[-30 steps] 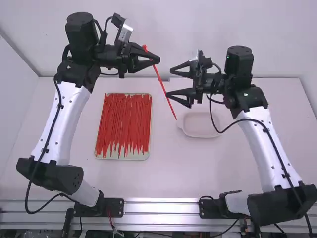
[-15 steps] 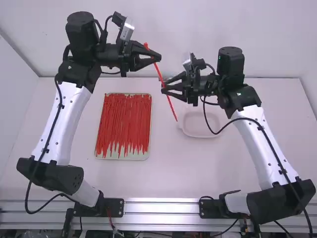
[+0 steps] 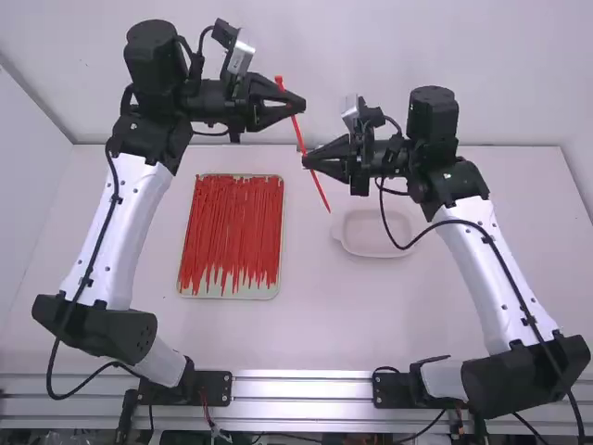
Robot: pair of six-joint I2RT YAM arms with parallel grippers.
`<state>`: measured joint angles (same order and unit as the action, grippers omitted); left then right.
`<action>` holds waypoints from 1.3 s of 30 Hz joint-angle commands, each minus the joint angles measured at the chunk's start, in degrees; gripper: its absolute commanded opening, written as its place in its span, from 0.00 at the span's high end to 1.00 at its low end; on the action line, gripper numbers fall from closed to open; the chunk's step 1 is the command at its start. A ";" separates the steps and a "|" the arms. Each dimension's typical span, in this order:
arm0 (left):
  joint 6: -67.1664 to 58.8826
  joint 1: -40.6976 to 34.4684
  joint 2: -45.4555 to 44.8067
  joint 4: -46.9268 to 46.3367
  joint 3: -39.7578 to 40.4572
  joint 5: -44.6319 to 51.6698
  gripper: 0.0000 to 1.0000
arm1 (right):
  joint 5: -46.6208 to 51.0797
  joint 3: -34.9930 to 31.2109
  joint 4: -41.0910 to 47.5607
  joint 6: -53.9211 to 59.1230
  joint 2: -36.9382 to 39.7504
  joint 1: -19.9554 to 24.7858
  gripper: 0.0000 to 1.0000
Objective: Fasten the cable tie
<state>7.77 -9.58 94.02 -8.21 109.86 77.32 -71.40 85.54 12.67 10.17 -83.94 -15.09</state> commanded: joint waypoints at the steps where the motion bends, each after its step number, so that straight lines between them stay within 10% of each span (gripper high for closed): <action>1: 4.94 0.72 -0.35 2.47 1.07 -3.32 0.73 | 1.33 1.44 -3.58 -2.82 0.00 0.26 1.00; 11: 16.61 3.28 -0.35 19.47 1.07 -3.02 0.07 | 0.79 1.44 -22.38 -14.58 -0.02 3.50 1.00; 39: 29.33 2.80 -0.35 40.70 1.09 -4.50 0.05 | 8.02 -8.15 -54.53 -41.57 -0.09 0.79 1.00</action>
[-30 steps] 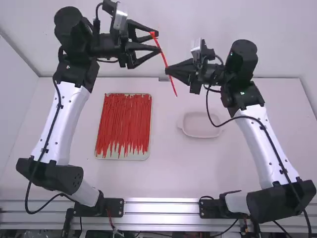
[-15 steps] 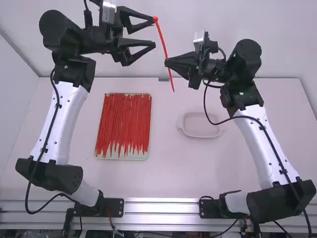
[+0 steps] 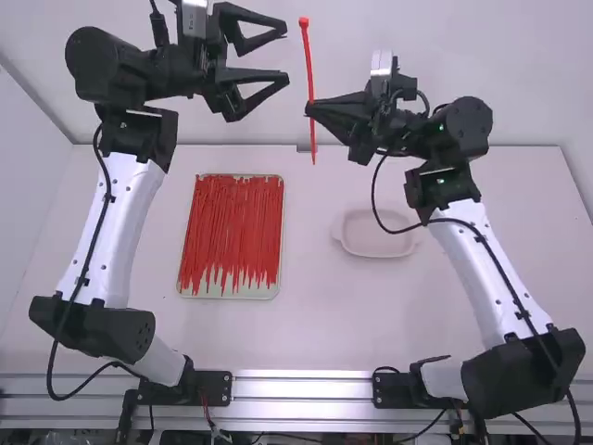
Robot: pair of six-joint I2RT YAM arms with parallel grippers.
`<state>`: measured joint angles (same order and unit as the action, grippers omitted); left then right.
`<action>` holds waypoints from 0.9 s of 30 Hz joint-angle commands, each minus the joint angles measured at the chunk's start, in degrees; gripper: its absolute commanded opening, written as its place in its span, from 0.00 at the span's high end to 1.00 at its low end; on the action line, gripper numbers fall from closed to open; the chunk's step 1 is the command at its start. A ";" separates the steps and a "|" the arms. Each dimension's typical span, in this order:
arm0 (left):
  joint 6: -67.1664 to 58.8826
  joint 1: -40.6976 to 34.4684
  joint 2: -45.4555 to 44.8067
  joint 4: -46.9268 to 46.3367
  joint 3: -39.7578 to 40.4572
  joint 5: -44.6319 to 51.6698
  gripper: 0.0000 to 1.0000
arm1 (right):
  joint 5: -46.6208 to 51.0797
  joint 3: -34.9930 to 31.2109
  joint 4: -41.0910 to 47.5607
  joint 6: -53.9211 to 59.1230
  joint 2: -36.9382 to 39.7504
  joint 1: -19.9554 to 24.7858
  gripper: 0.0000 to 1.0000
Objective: Fasten the cable tie
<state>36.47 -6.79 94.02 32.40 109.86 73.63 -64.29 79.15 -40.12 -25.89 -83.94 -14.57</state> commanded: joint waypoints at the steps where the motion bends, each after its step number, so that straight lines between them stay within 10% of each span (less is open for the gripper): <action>1: 0.57 -0.02 -0.33 -0.39 1.09 -0.87 0.04 | 0.98 -2.12 -1.90 -5.81 -0.09 0.26 1.00; 8: -1.73 -1.29 0.04 -3.76 1.07 0.55 0.07 | 0.90 -3.52 0.96 -5.81 -0.09 -1.20 1.00; 19: -0.83 -2.23 0.55 -2.93 1.09 0.72 0.52 | -0.63 -4.24 -1.46 -8.85 -0.07 -1.97 1.00; 27: 0.20 -2.23 0.55 -1.20 1.09 0.24 0.53 | -1.66 -4.24 -1.09 -8.81 -0.07 -2.69 1.00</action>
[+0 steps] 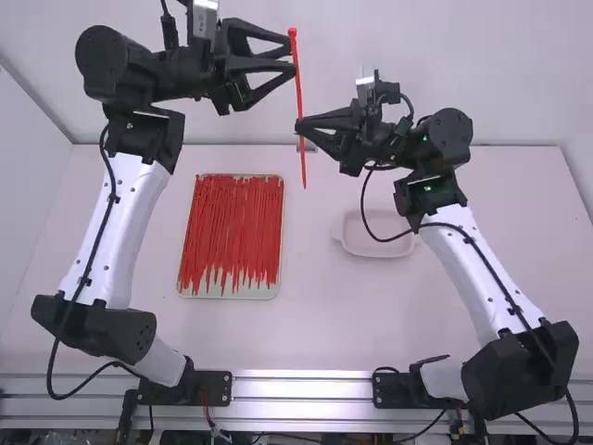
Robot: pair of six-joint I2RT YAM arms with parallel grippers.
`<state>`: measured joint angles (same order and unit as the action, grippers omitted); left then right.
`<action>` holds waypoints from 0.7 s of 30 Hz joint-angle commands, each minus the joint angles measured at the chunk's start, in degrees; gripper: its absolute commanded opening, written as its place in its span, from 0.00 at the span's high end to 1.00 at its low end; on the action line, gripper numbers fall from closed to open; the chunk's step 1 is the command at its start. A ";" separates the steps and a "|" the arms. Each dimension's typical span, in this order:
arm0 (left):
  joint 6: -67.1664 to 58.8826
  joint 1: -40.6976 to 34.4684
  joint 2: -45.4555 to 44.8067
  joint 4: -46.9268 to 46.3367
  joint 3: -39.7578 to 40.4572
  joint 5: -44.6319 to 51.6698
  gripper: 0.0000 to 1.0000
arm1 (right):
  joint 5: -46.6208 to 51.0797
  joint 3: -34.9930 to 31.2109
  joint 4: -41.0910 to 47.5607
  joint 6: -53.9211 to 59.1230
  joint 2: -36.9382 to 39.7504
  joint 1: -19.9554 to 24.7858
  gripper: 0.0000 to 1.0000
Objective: Fasten the cable tie
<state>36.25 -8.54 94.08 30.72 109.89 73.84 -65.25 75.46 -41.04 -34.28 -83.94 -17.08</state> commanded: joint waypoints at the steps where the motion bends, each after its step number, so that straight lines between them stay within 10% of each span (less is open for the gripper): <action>1: 0.42 -0.48 0.48 0.44 1.07 0.00 0.53 | -0.72 -0.55 -0.13 -0.42 -0.09 -0.17 1.00; 21: 0.46 -0.48 0.48 1.68 1.07 -2.60 0.71 | -0.72 -0.98 0.61 1.14 -0.07 -0.55 1.00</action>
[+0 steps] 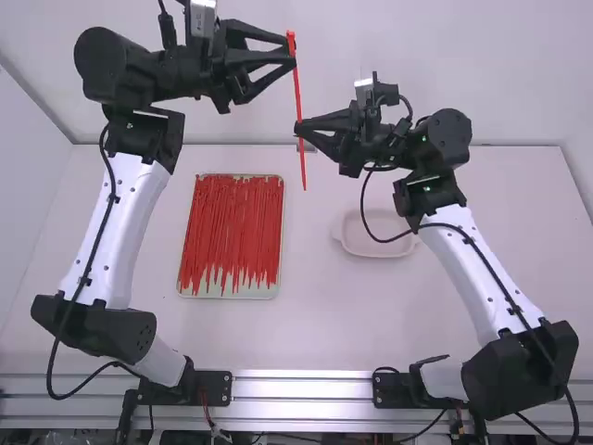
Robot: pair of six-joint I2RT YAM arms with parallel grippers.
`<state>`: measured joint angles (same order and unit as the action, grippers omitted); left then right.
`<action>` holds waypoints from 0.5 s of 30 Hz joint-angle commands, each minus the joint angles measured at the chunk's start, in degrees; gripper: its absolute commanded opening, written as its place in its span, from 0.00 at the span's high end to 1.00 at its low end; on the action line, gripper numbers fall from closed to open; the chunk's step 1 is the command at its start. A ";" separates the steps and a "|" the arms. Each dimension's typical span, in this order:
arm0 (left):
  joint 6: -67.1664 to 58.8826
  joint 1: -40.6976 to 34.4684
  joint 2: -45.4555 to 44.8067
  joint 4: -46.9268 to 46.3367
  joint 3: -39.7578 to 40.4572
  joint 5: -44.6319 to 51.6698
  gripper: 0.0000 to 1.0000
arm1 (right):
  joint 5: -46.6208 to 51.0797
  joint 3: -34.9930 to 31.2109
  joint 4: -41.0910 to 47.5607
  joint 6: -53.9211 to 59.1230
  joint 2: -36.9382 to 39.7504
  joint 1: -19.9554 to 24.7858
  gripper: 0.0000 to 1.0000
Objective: Fasten the cable tie
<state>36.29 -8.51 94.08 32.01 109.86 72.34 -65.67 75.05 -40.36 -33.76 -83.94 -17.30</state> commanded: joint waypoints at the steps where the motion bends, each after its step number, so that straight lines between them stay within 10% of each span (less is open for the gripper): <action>1: 0.35 -0.50 0.48 0.42 1.09 -1.16 0.72 | -0.13 -0.55 0.66 0.81 -0.07 -0.33 1.00; 15: 0.35 -0.50 0.50 0.04 1.09 -1.01 0.78 | 0.74 -0.79 0.26 0.96 -0.07 -0.33 1.00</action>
<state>36.25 -8.51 94.08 31.70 109.86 71.72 -65.49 74.50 -39.68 -32.75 -83.94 -17.30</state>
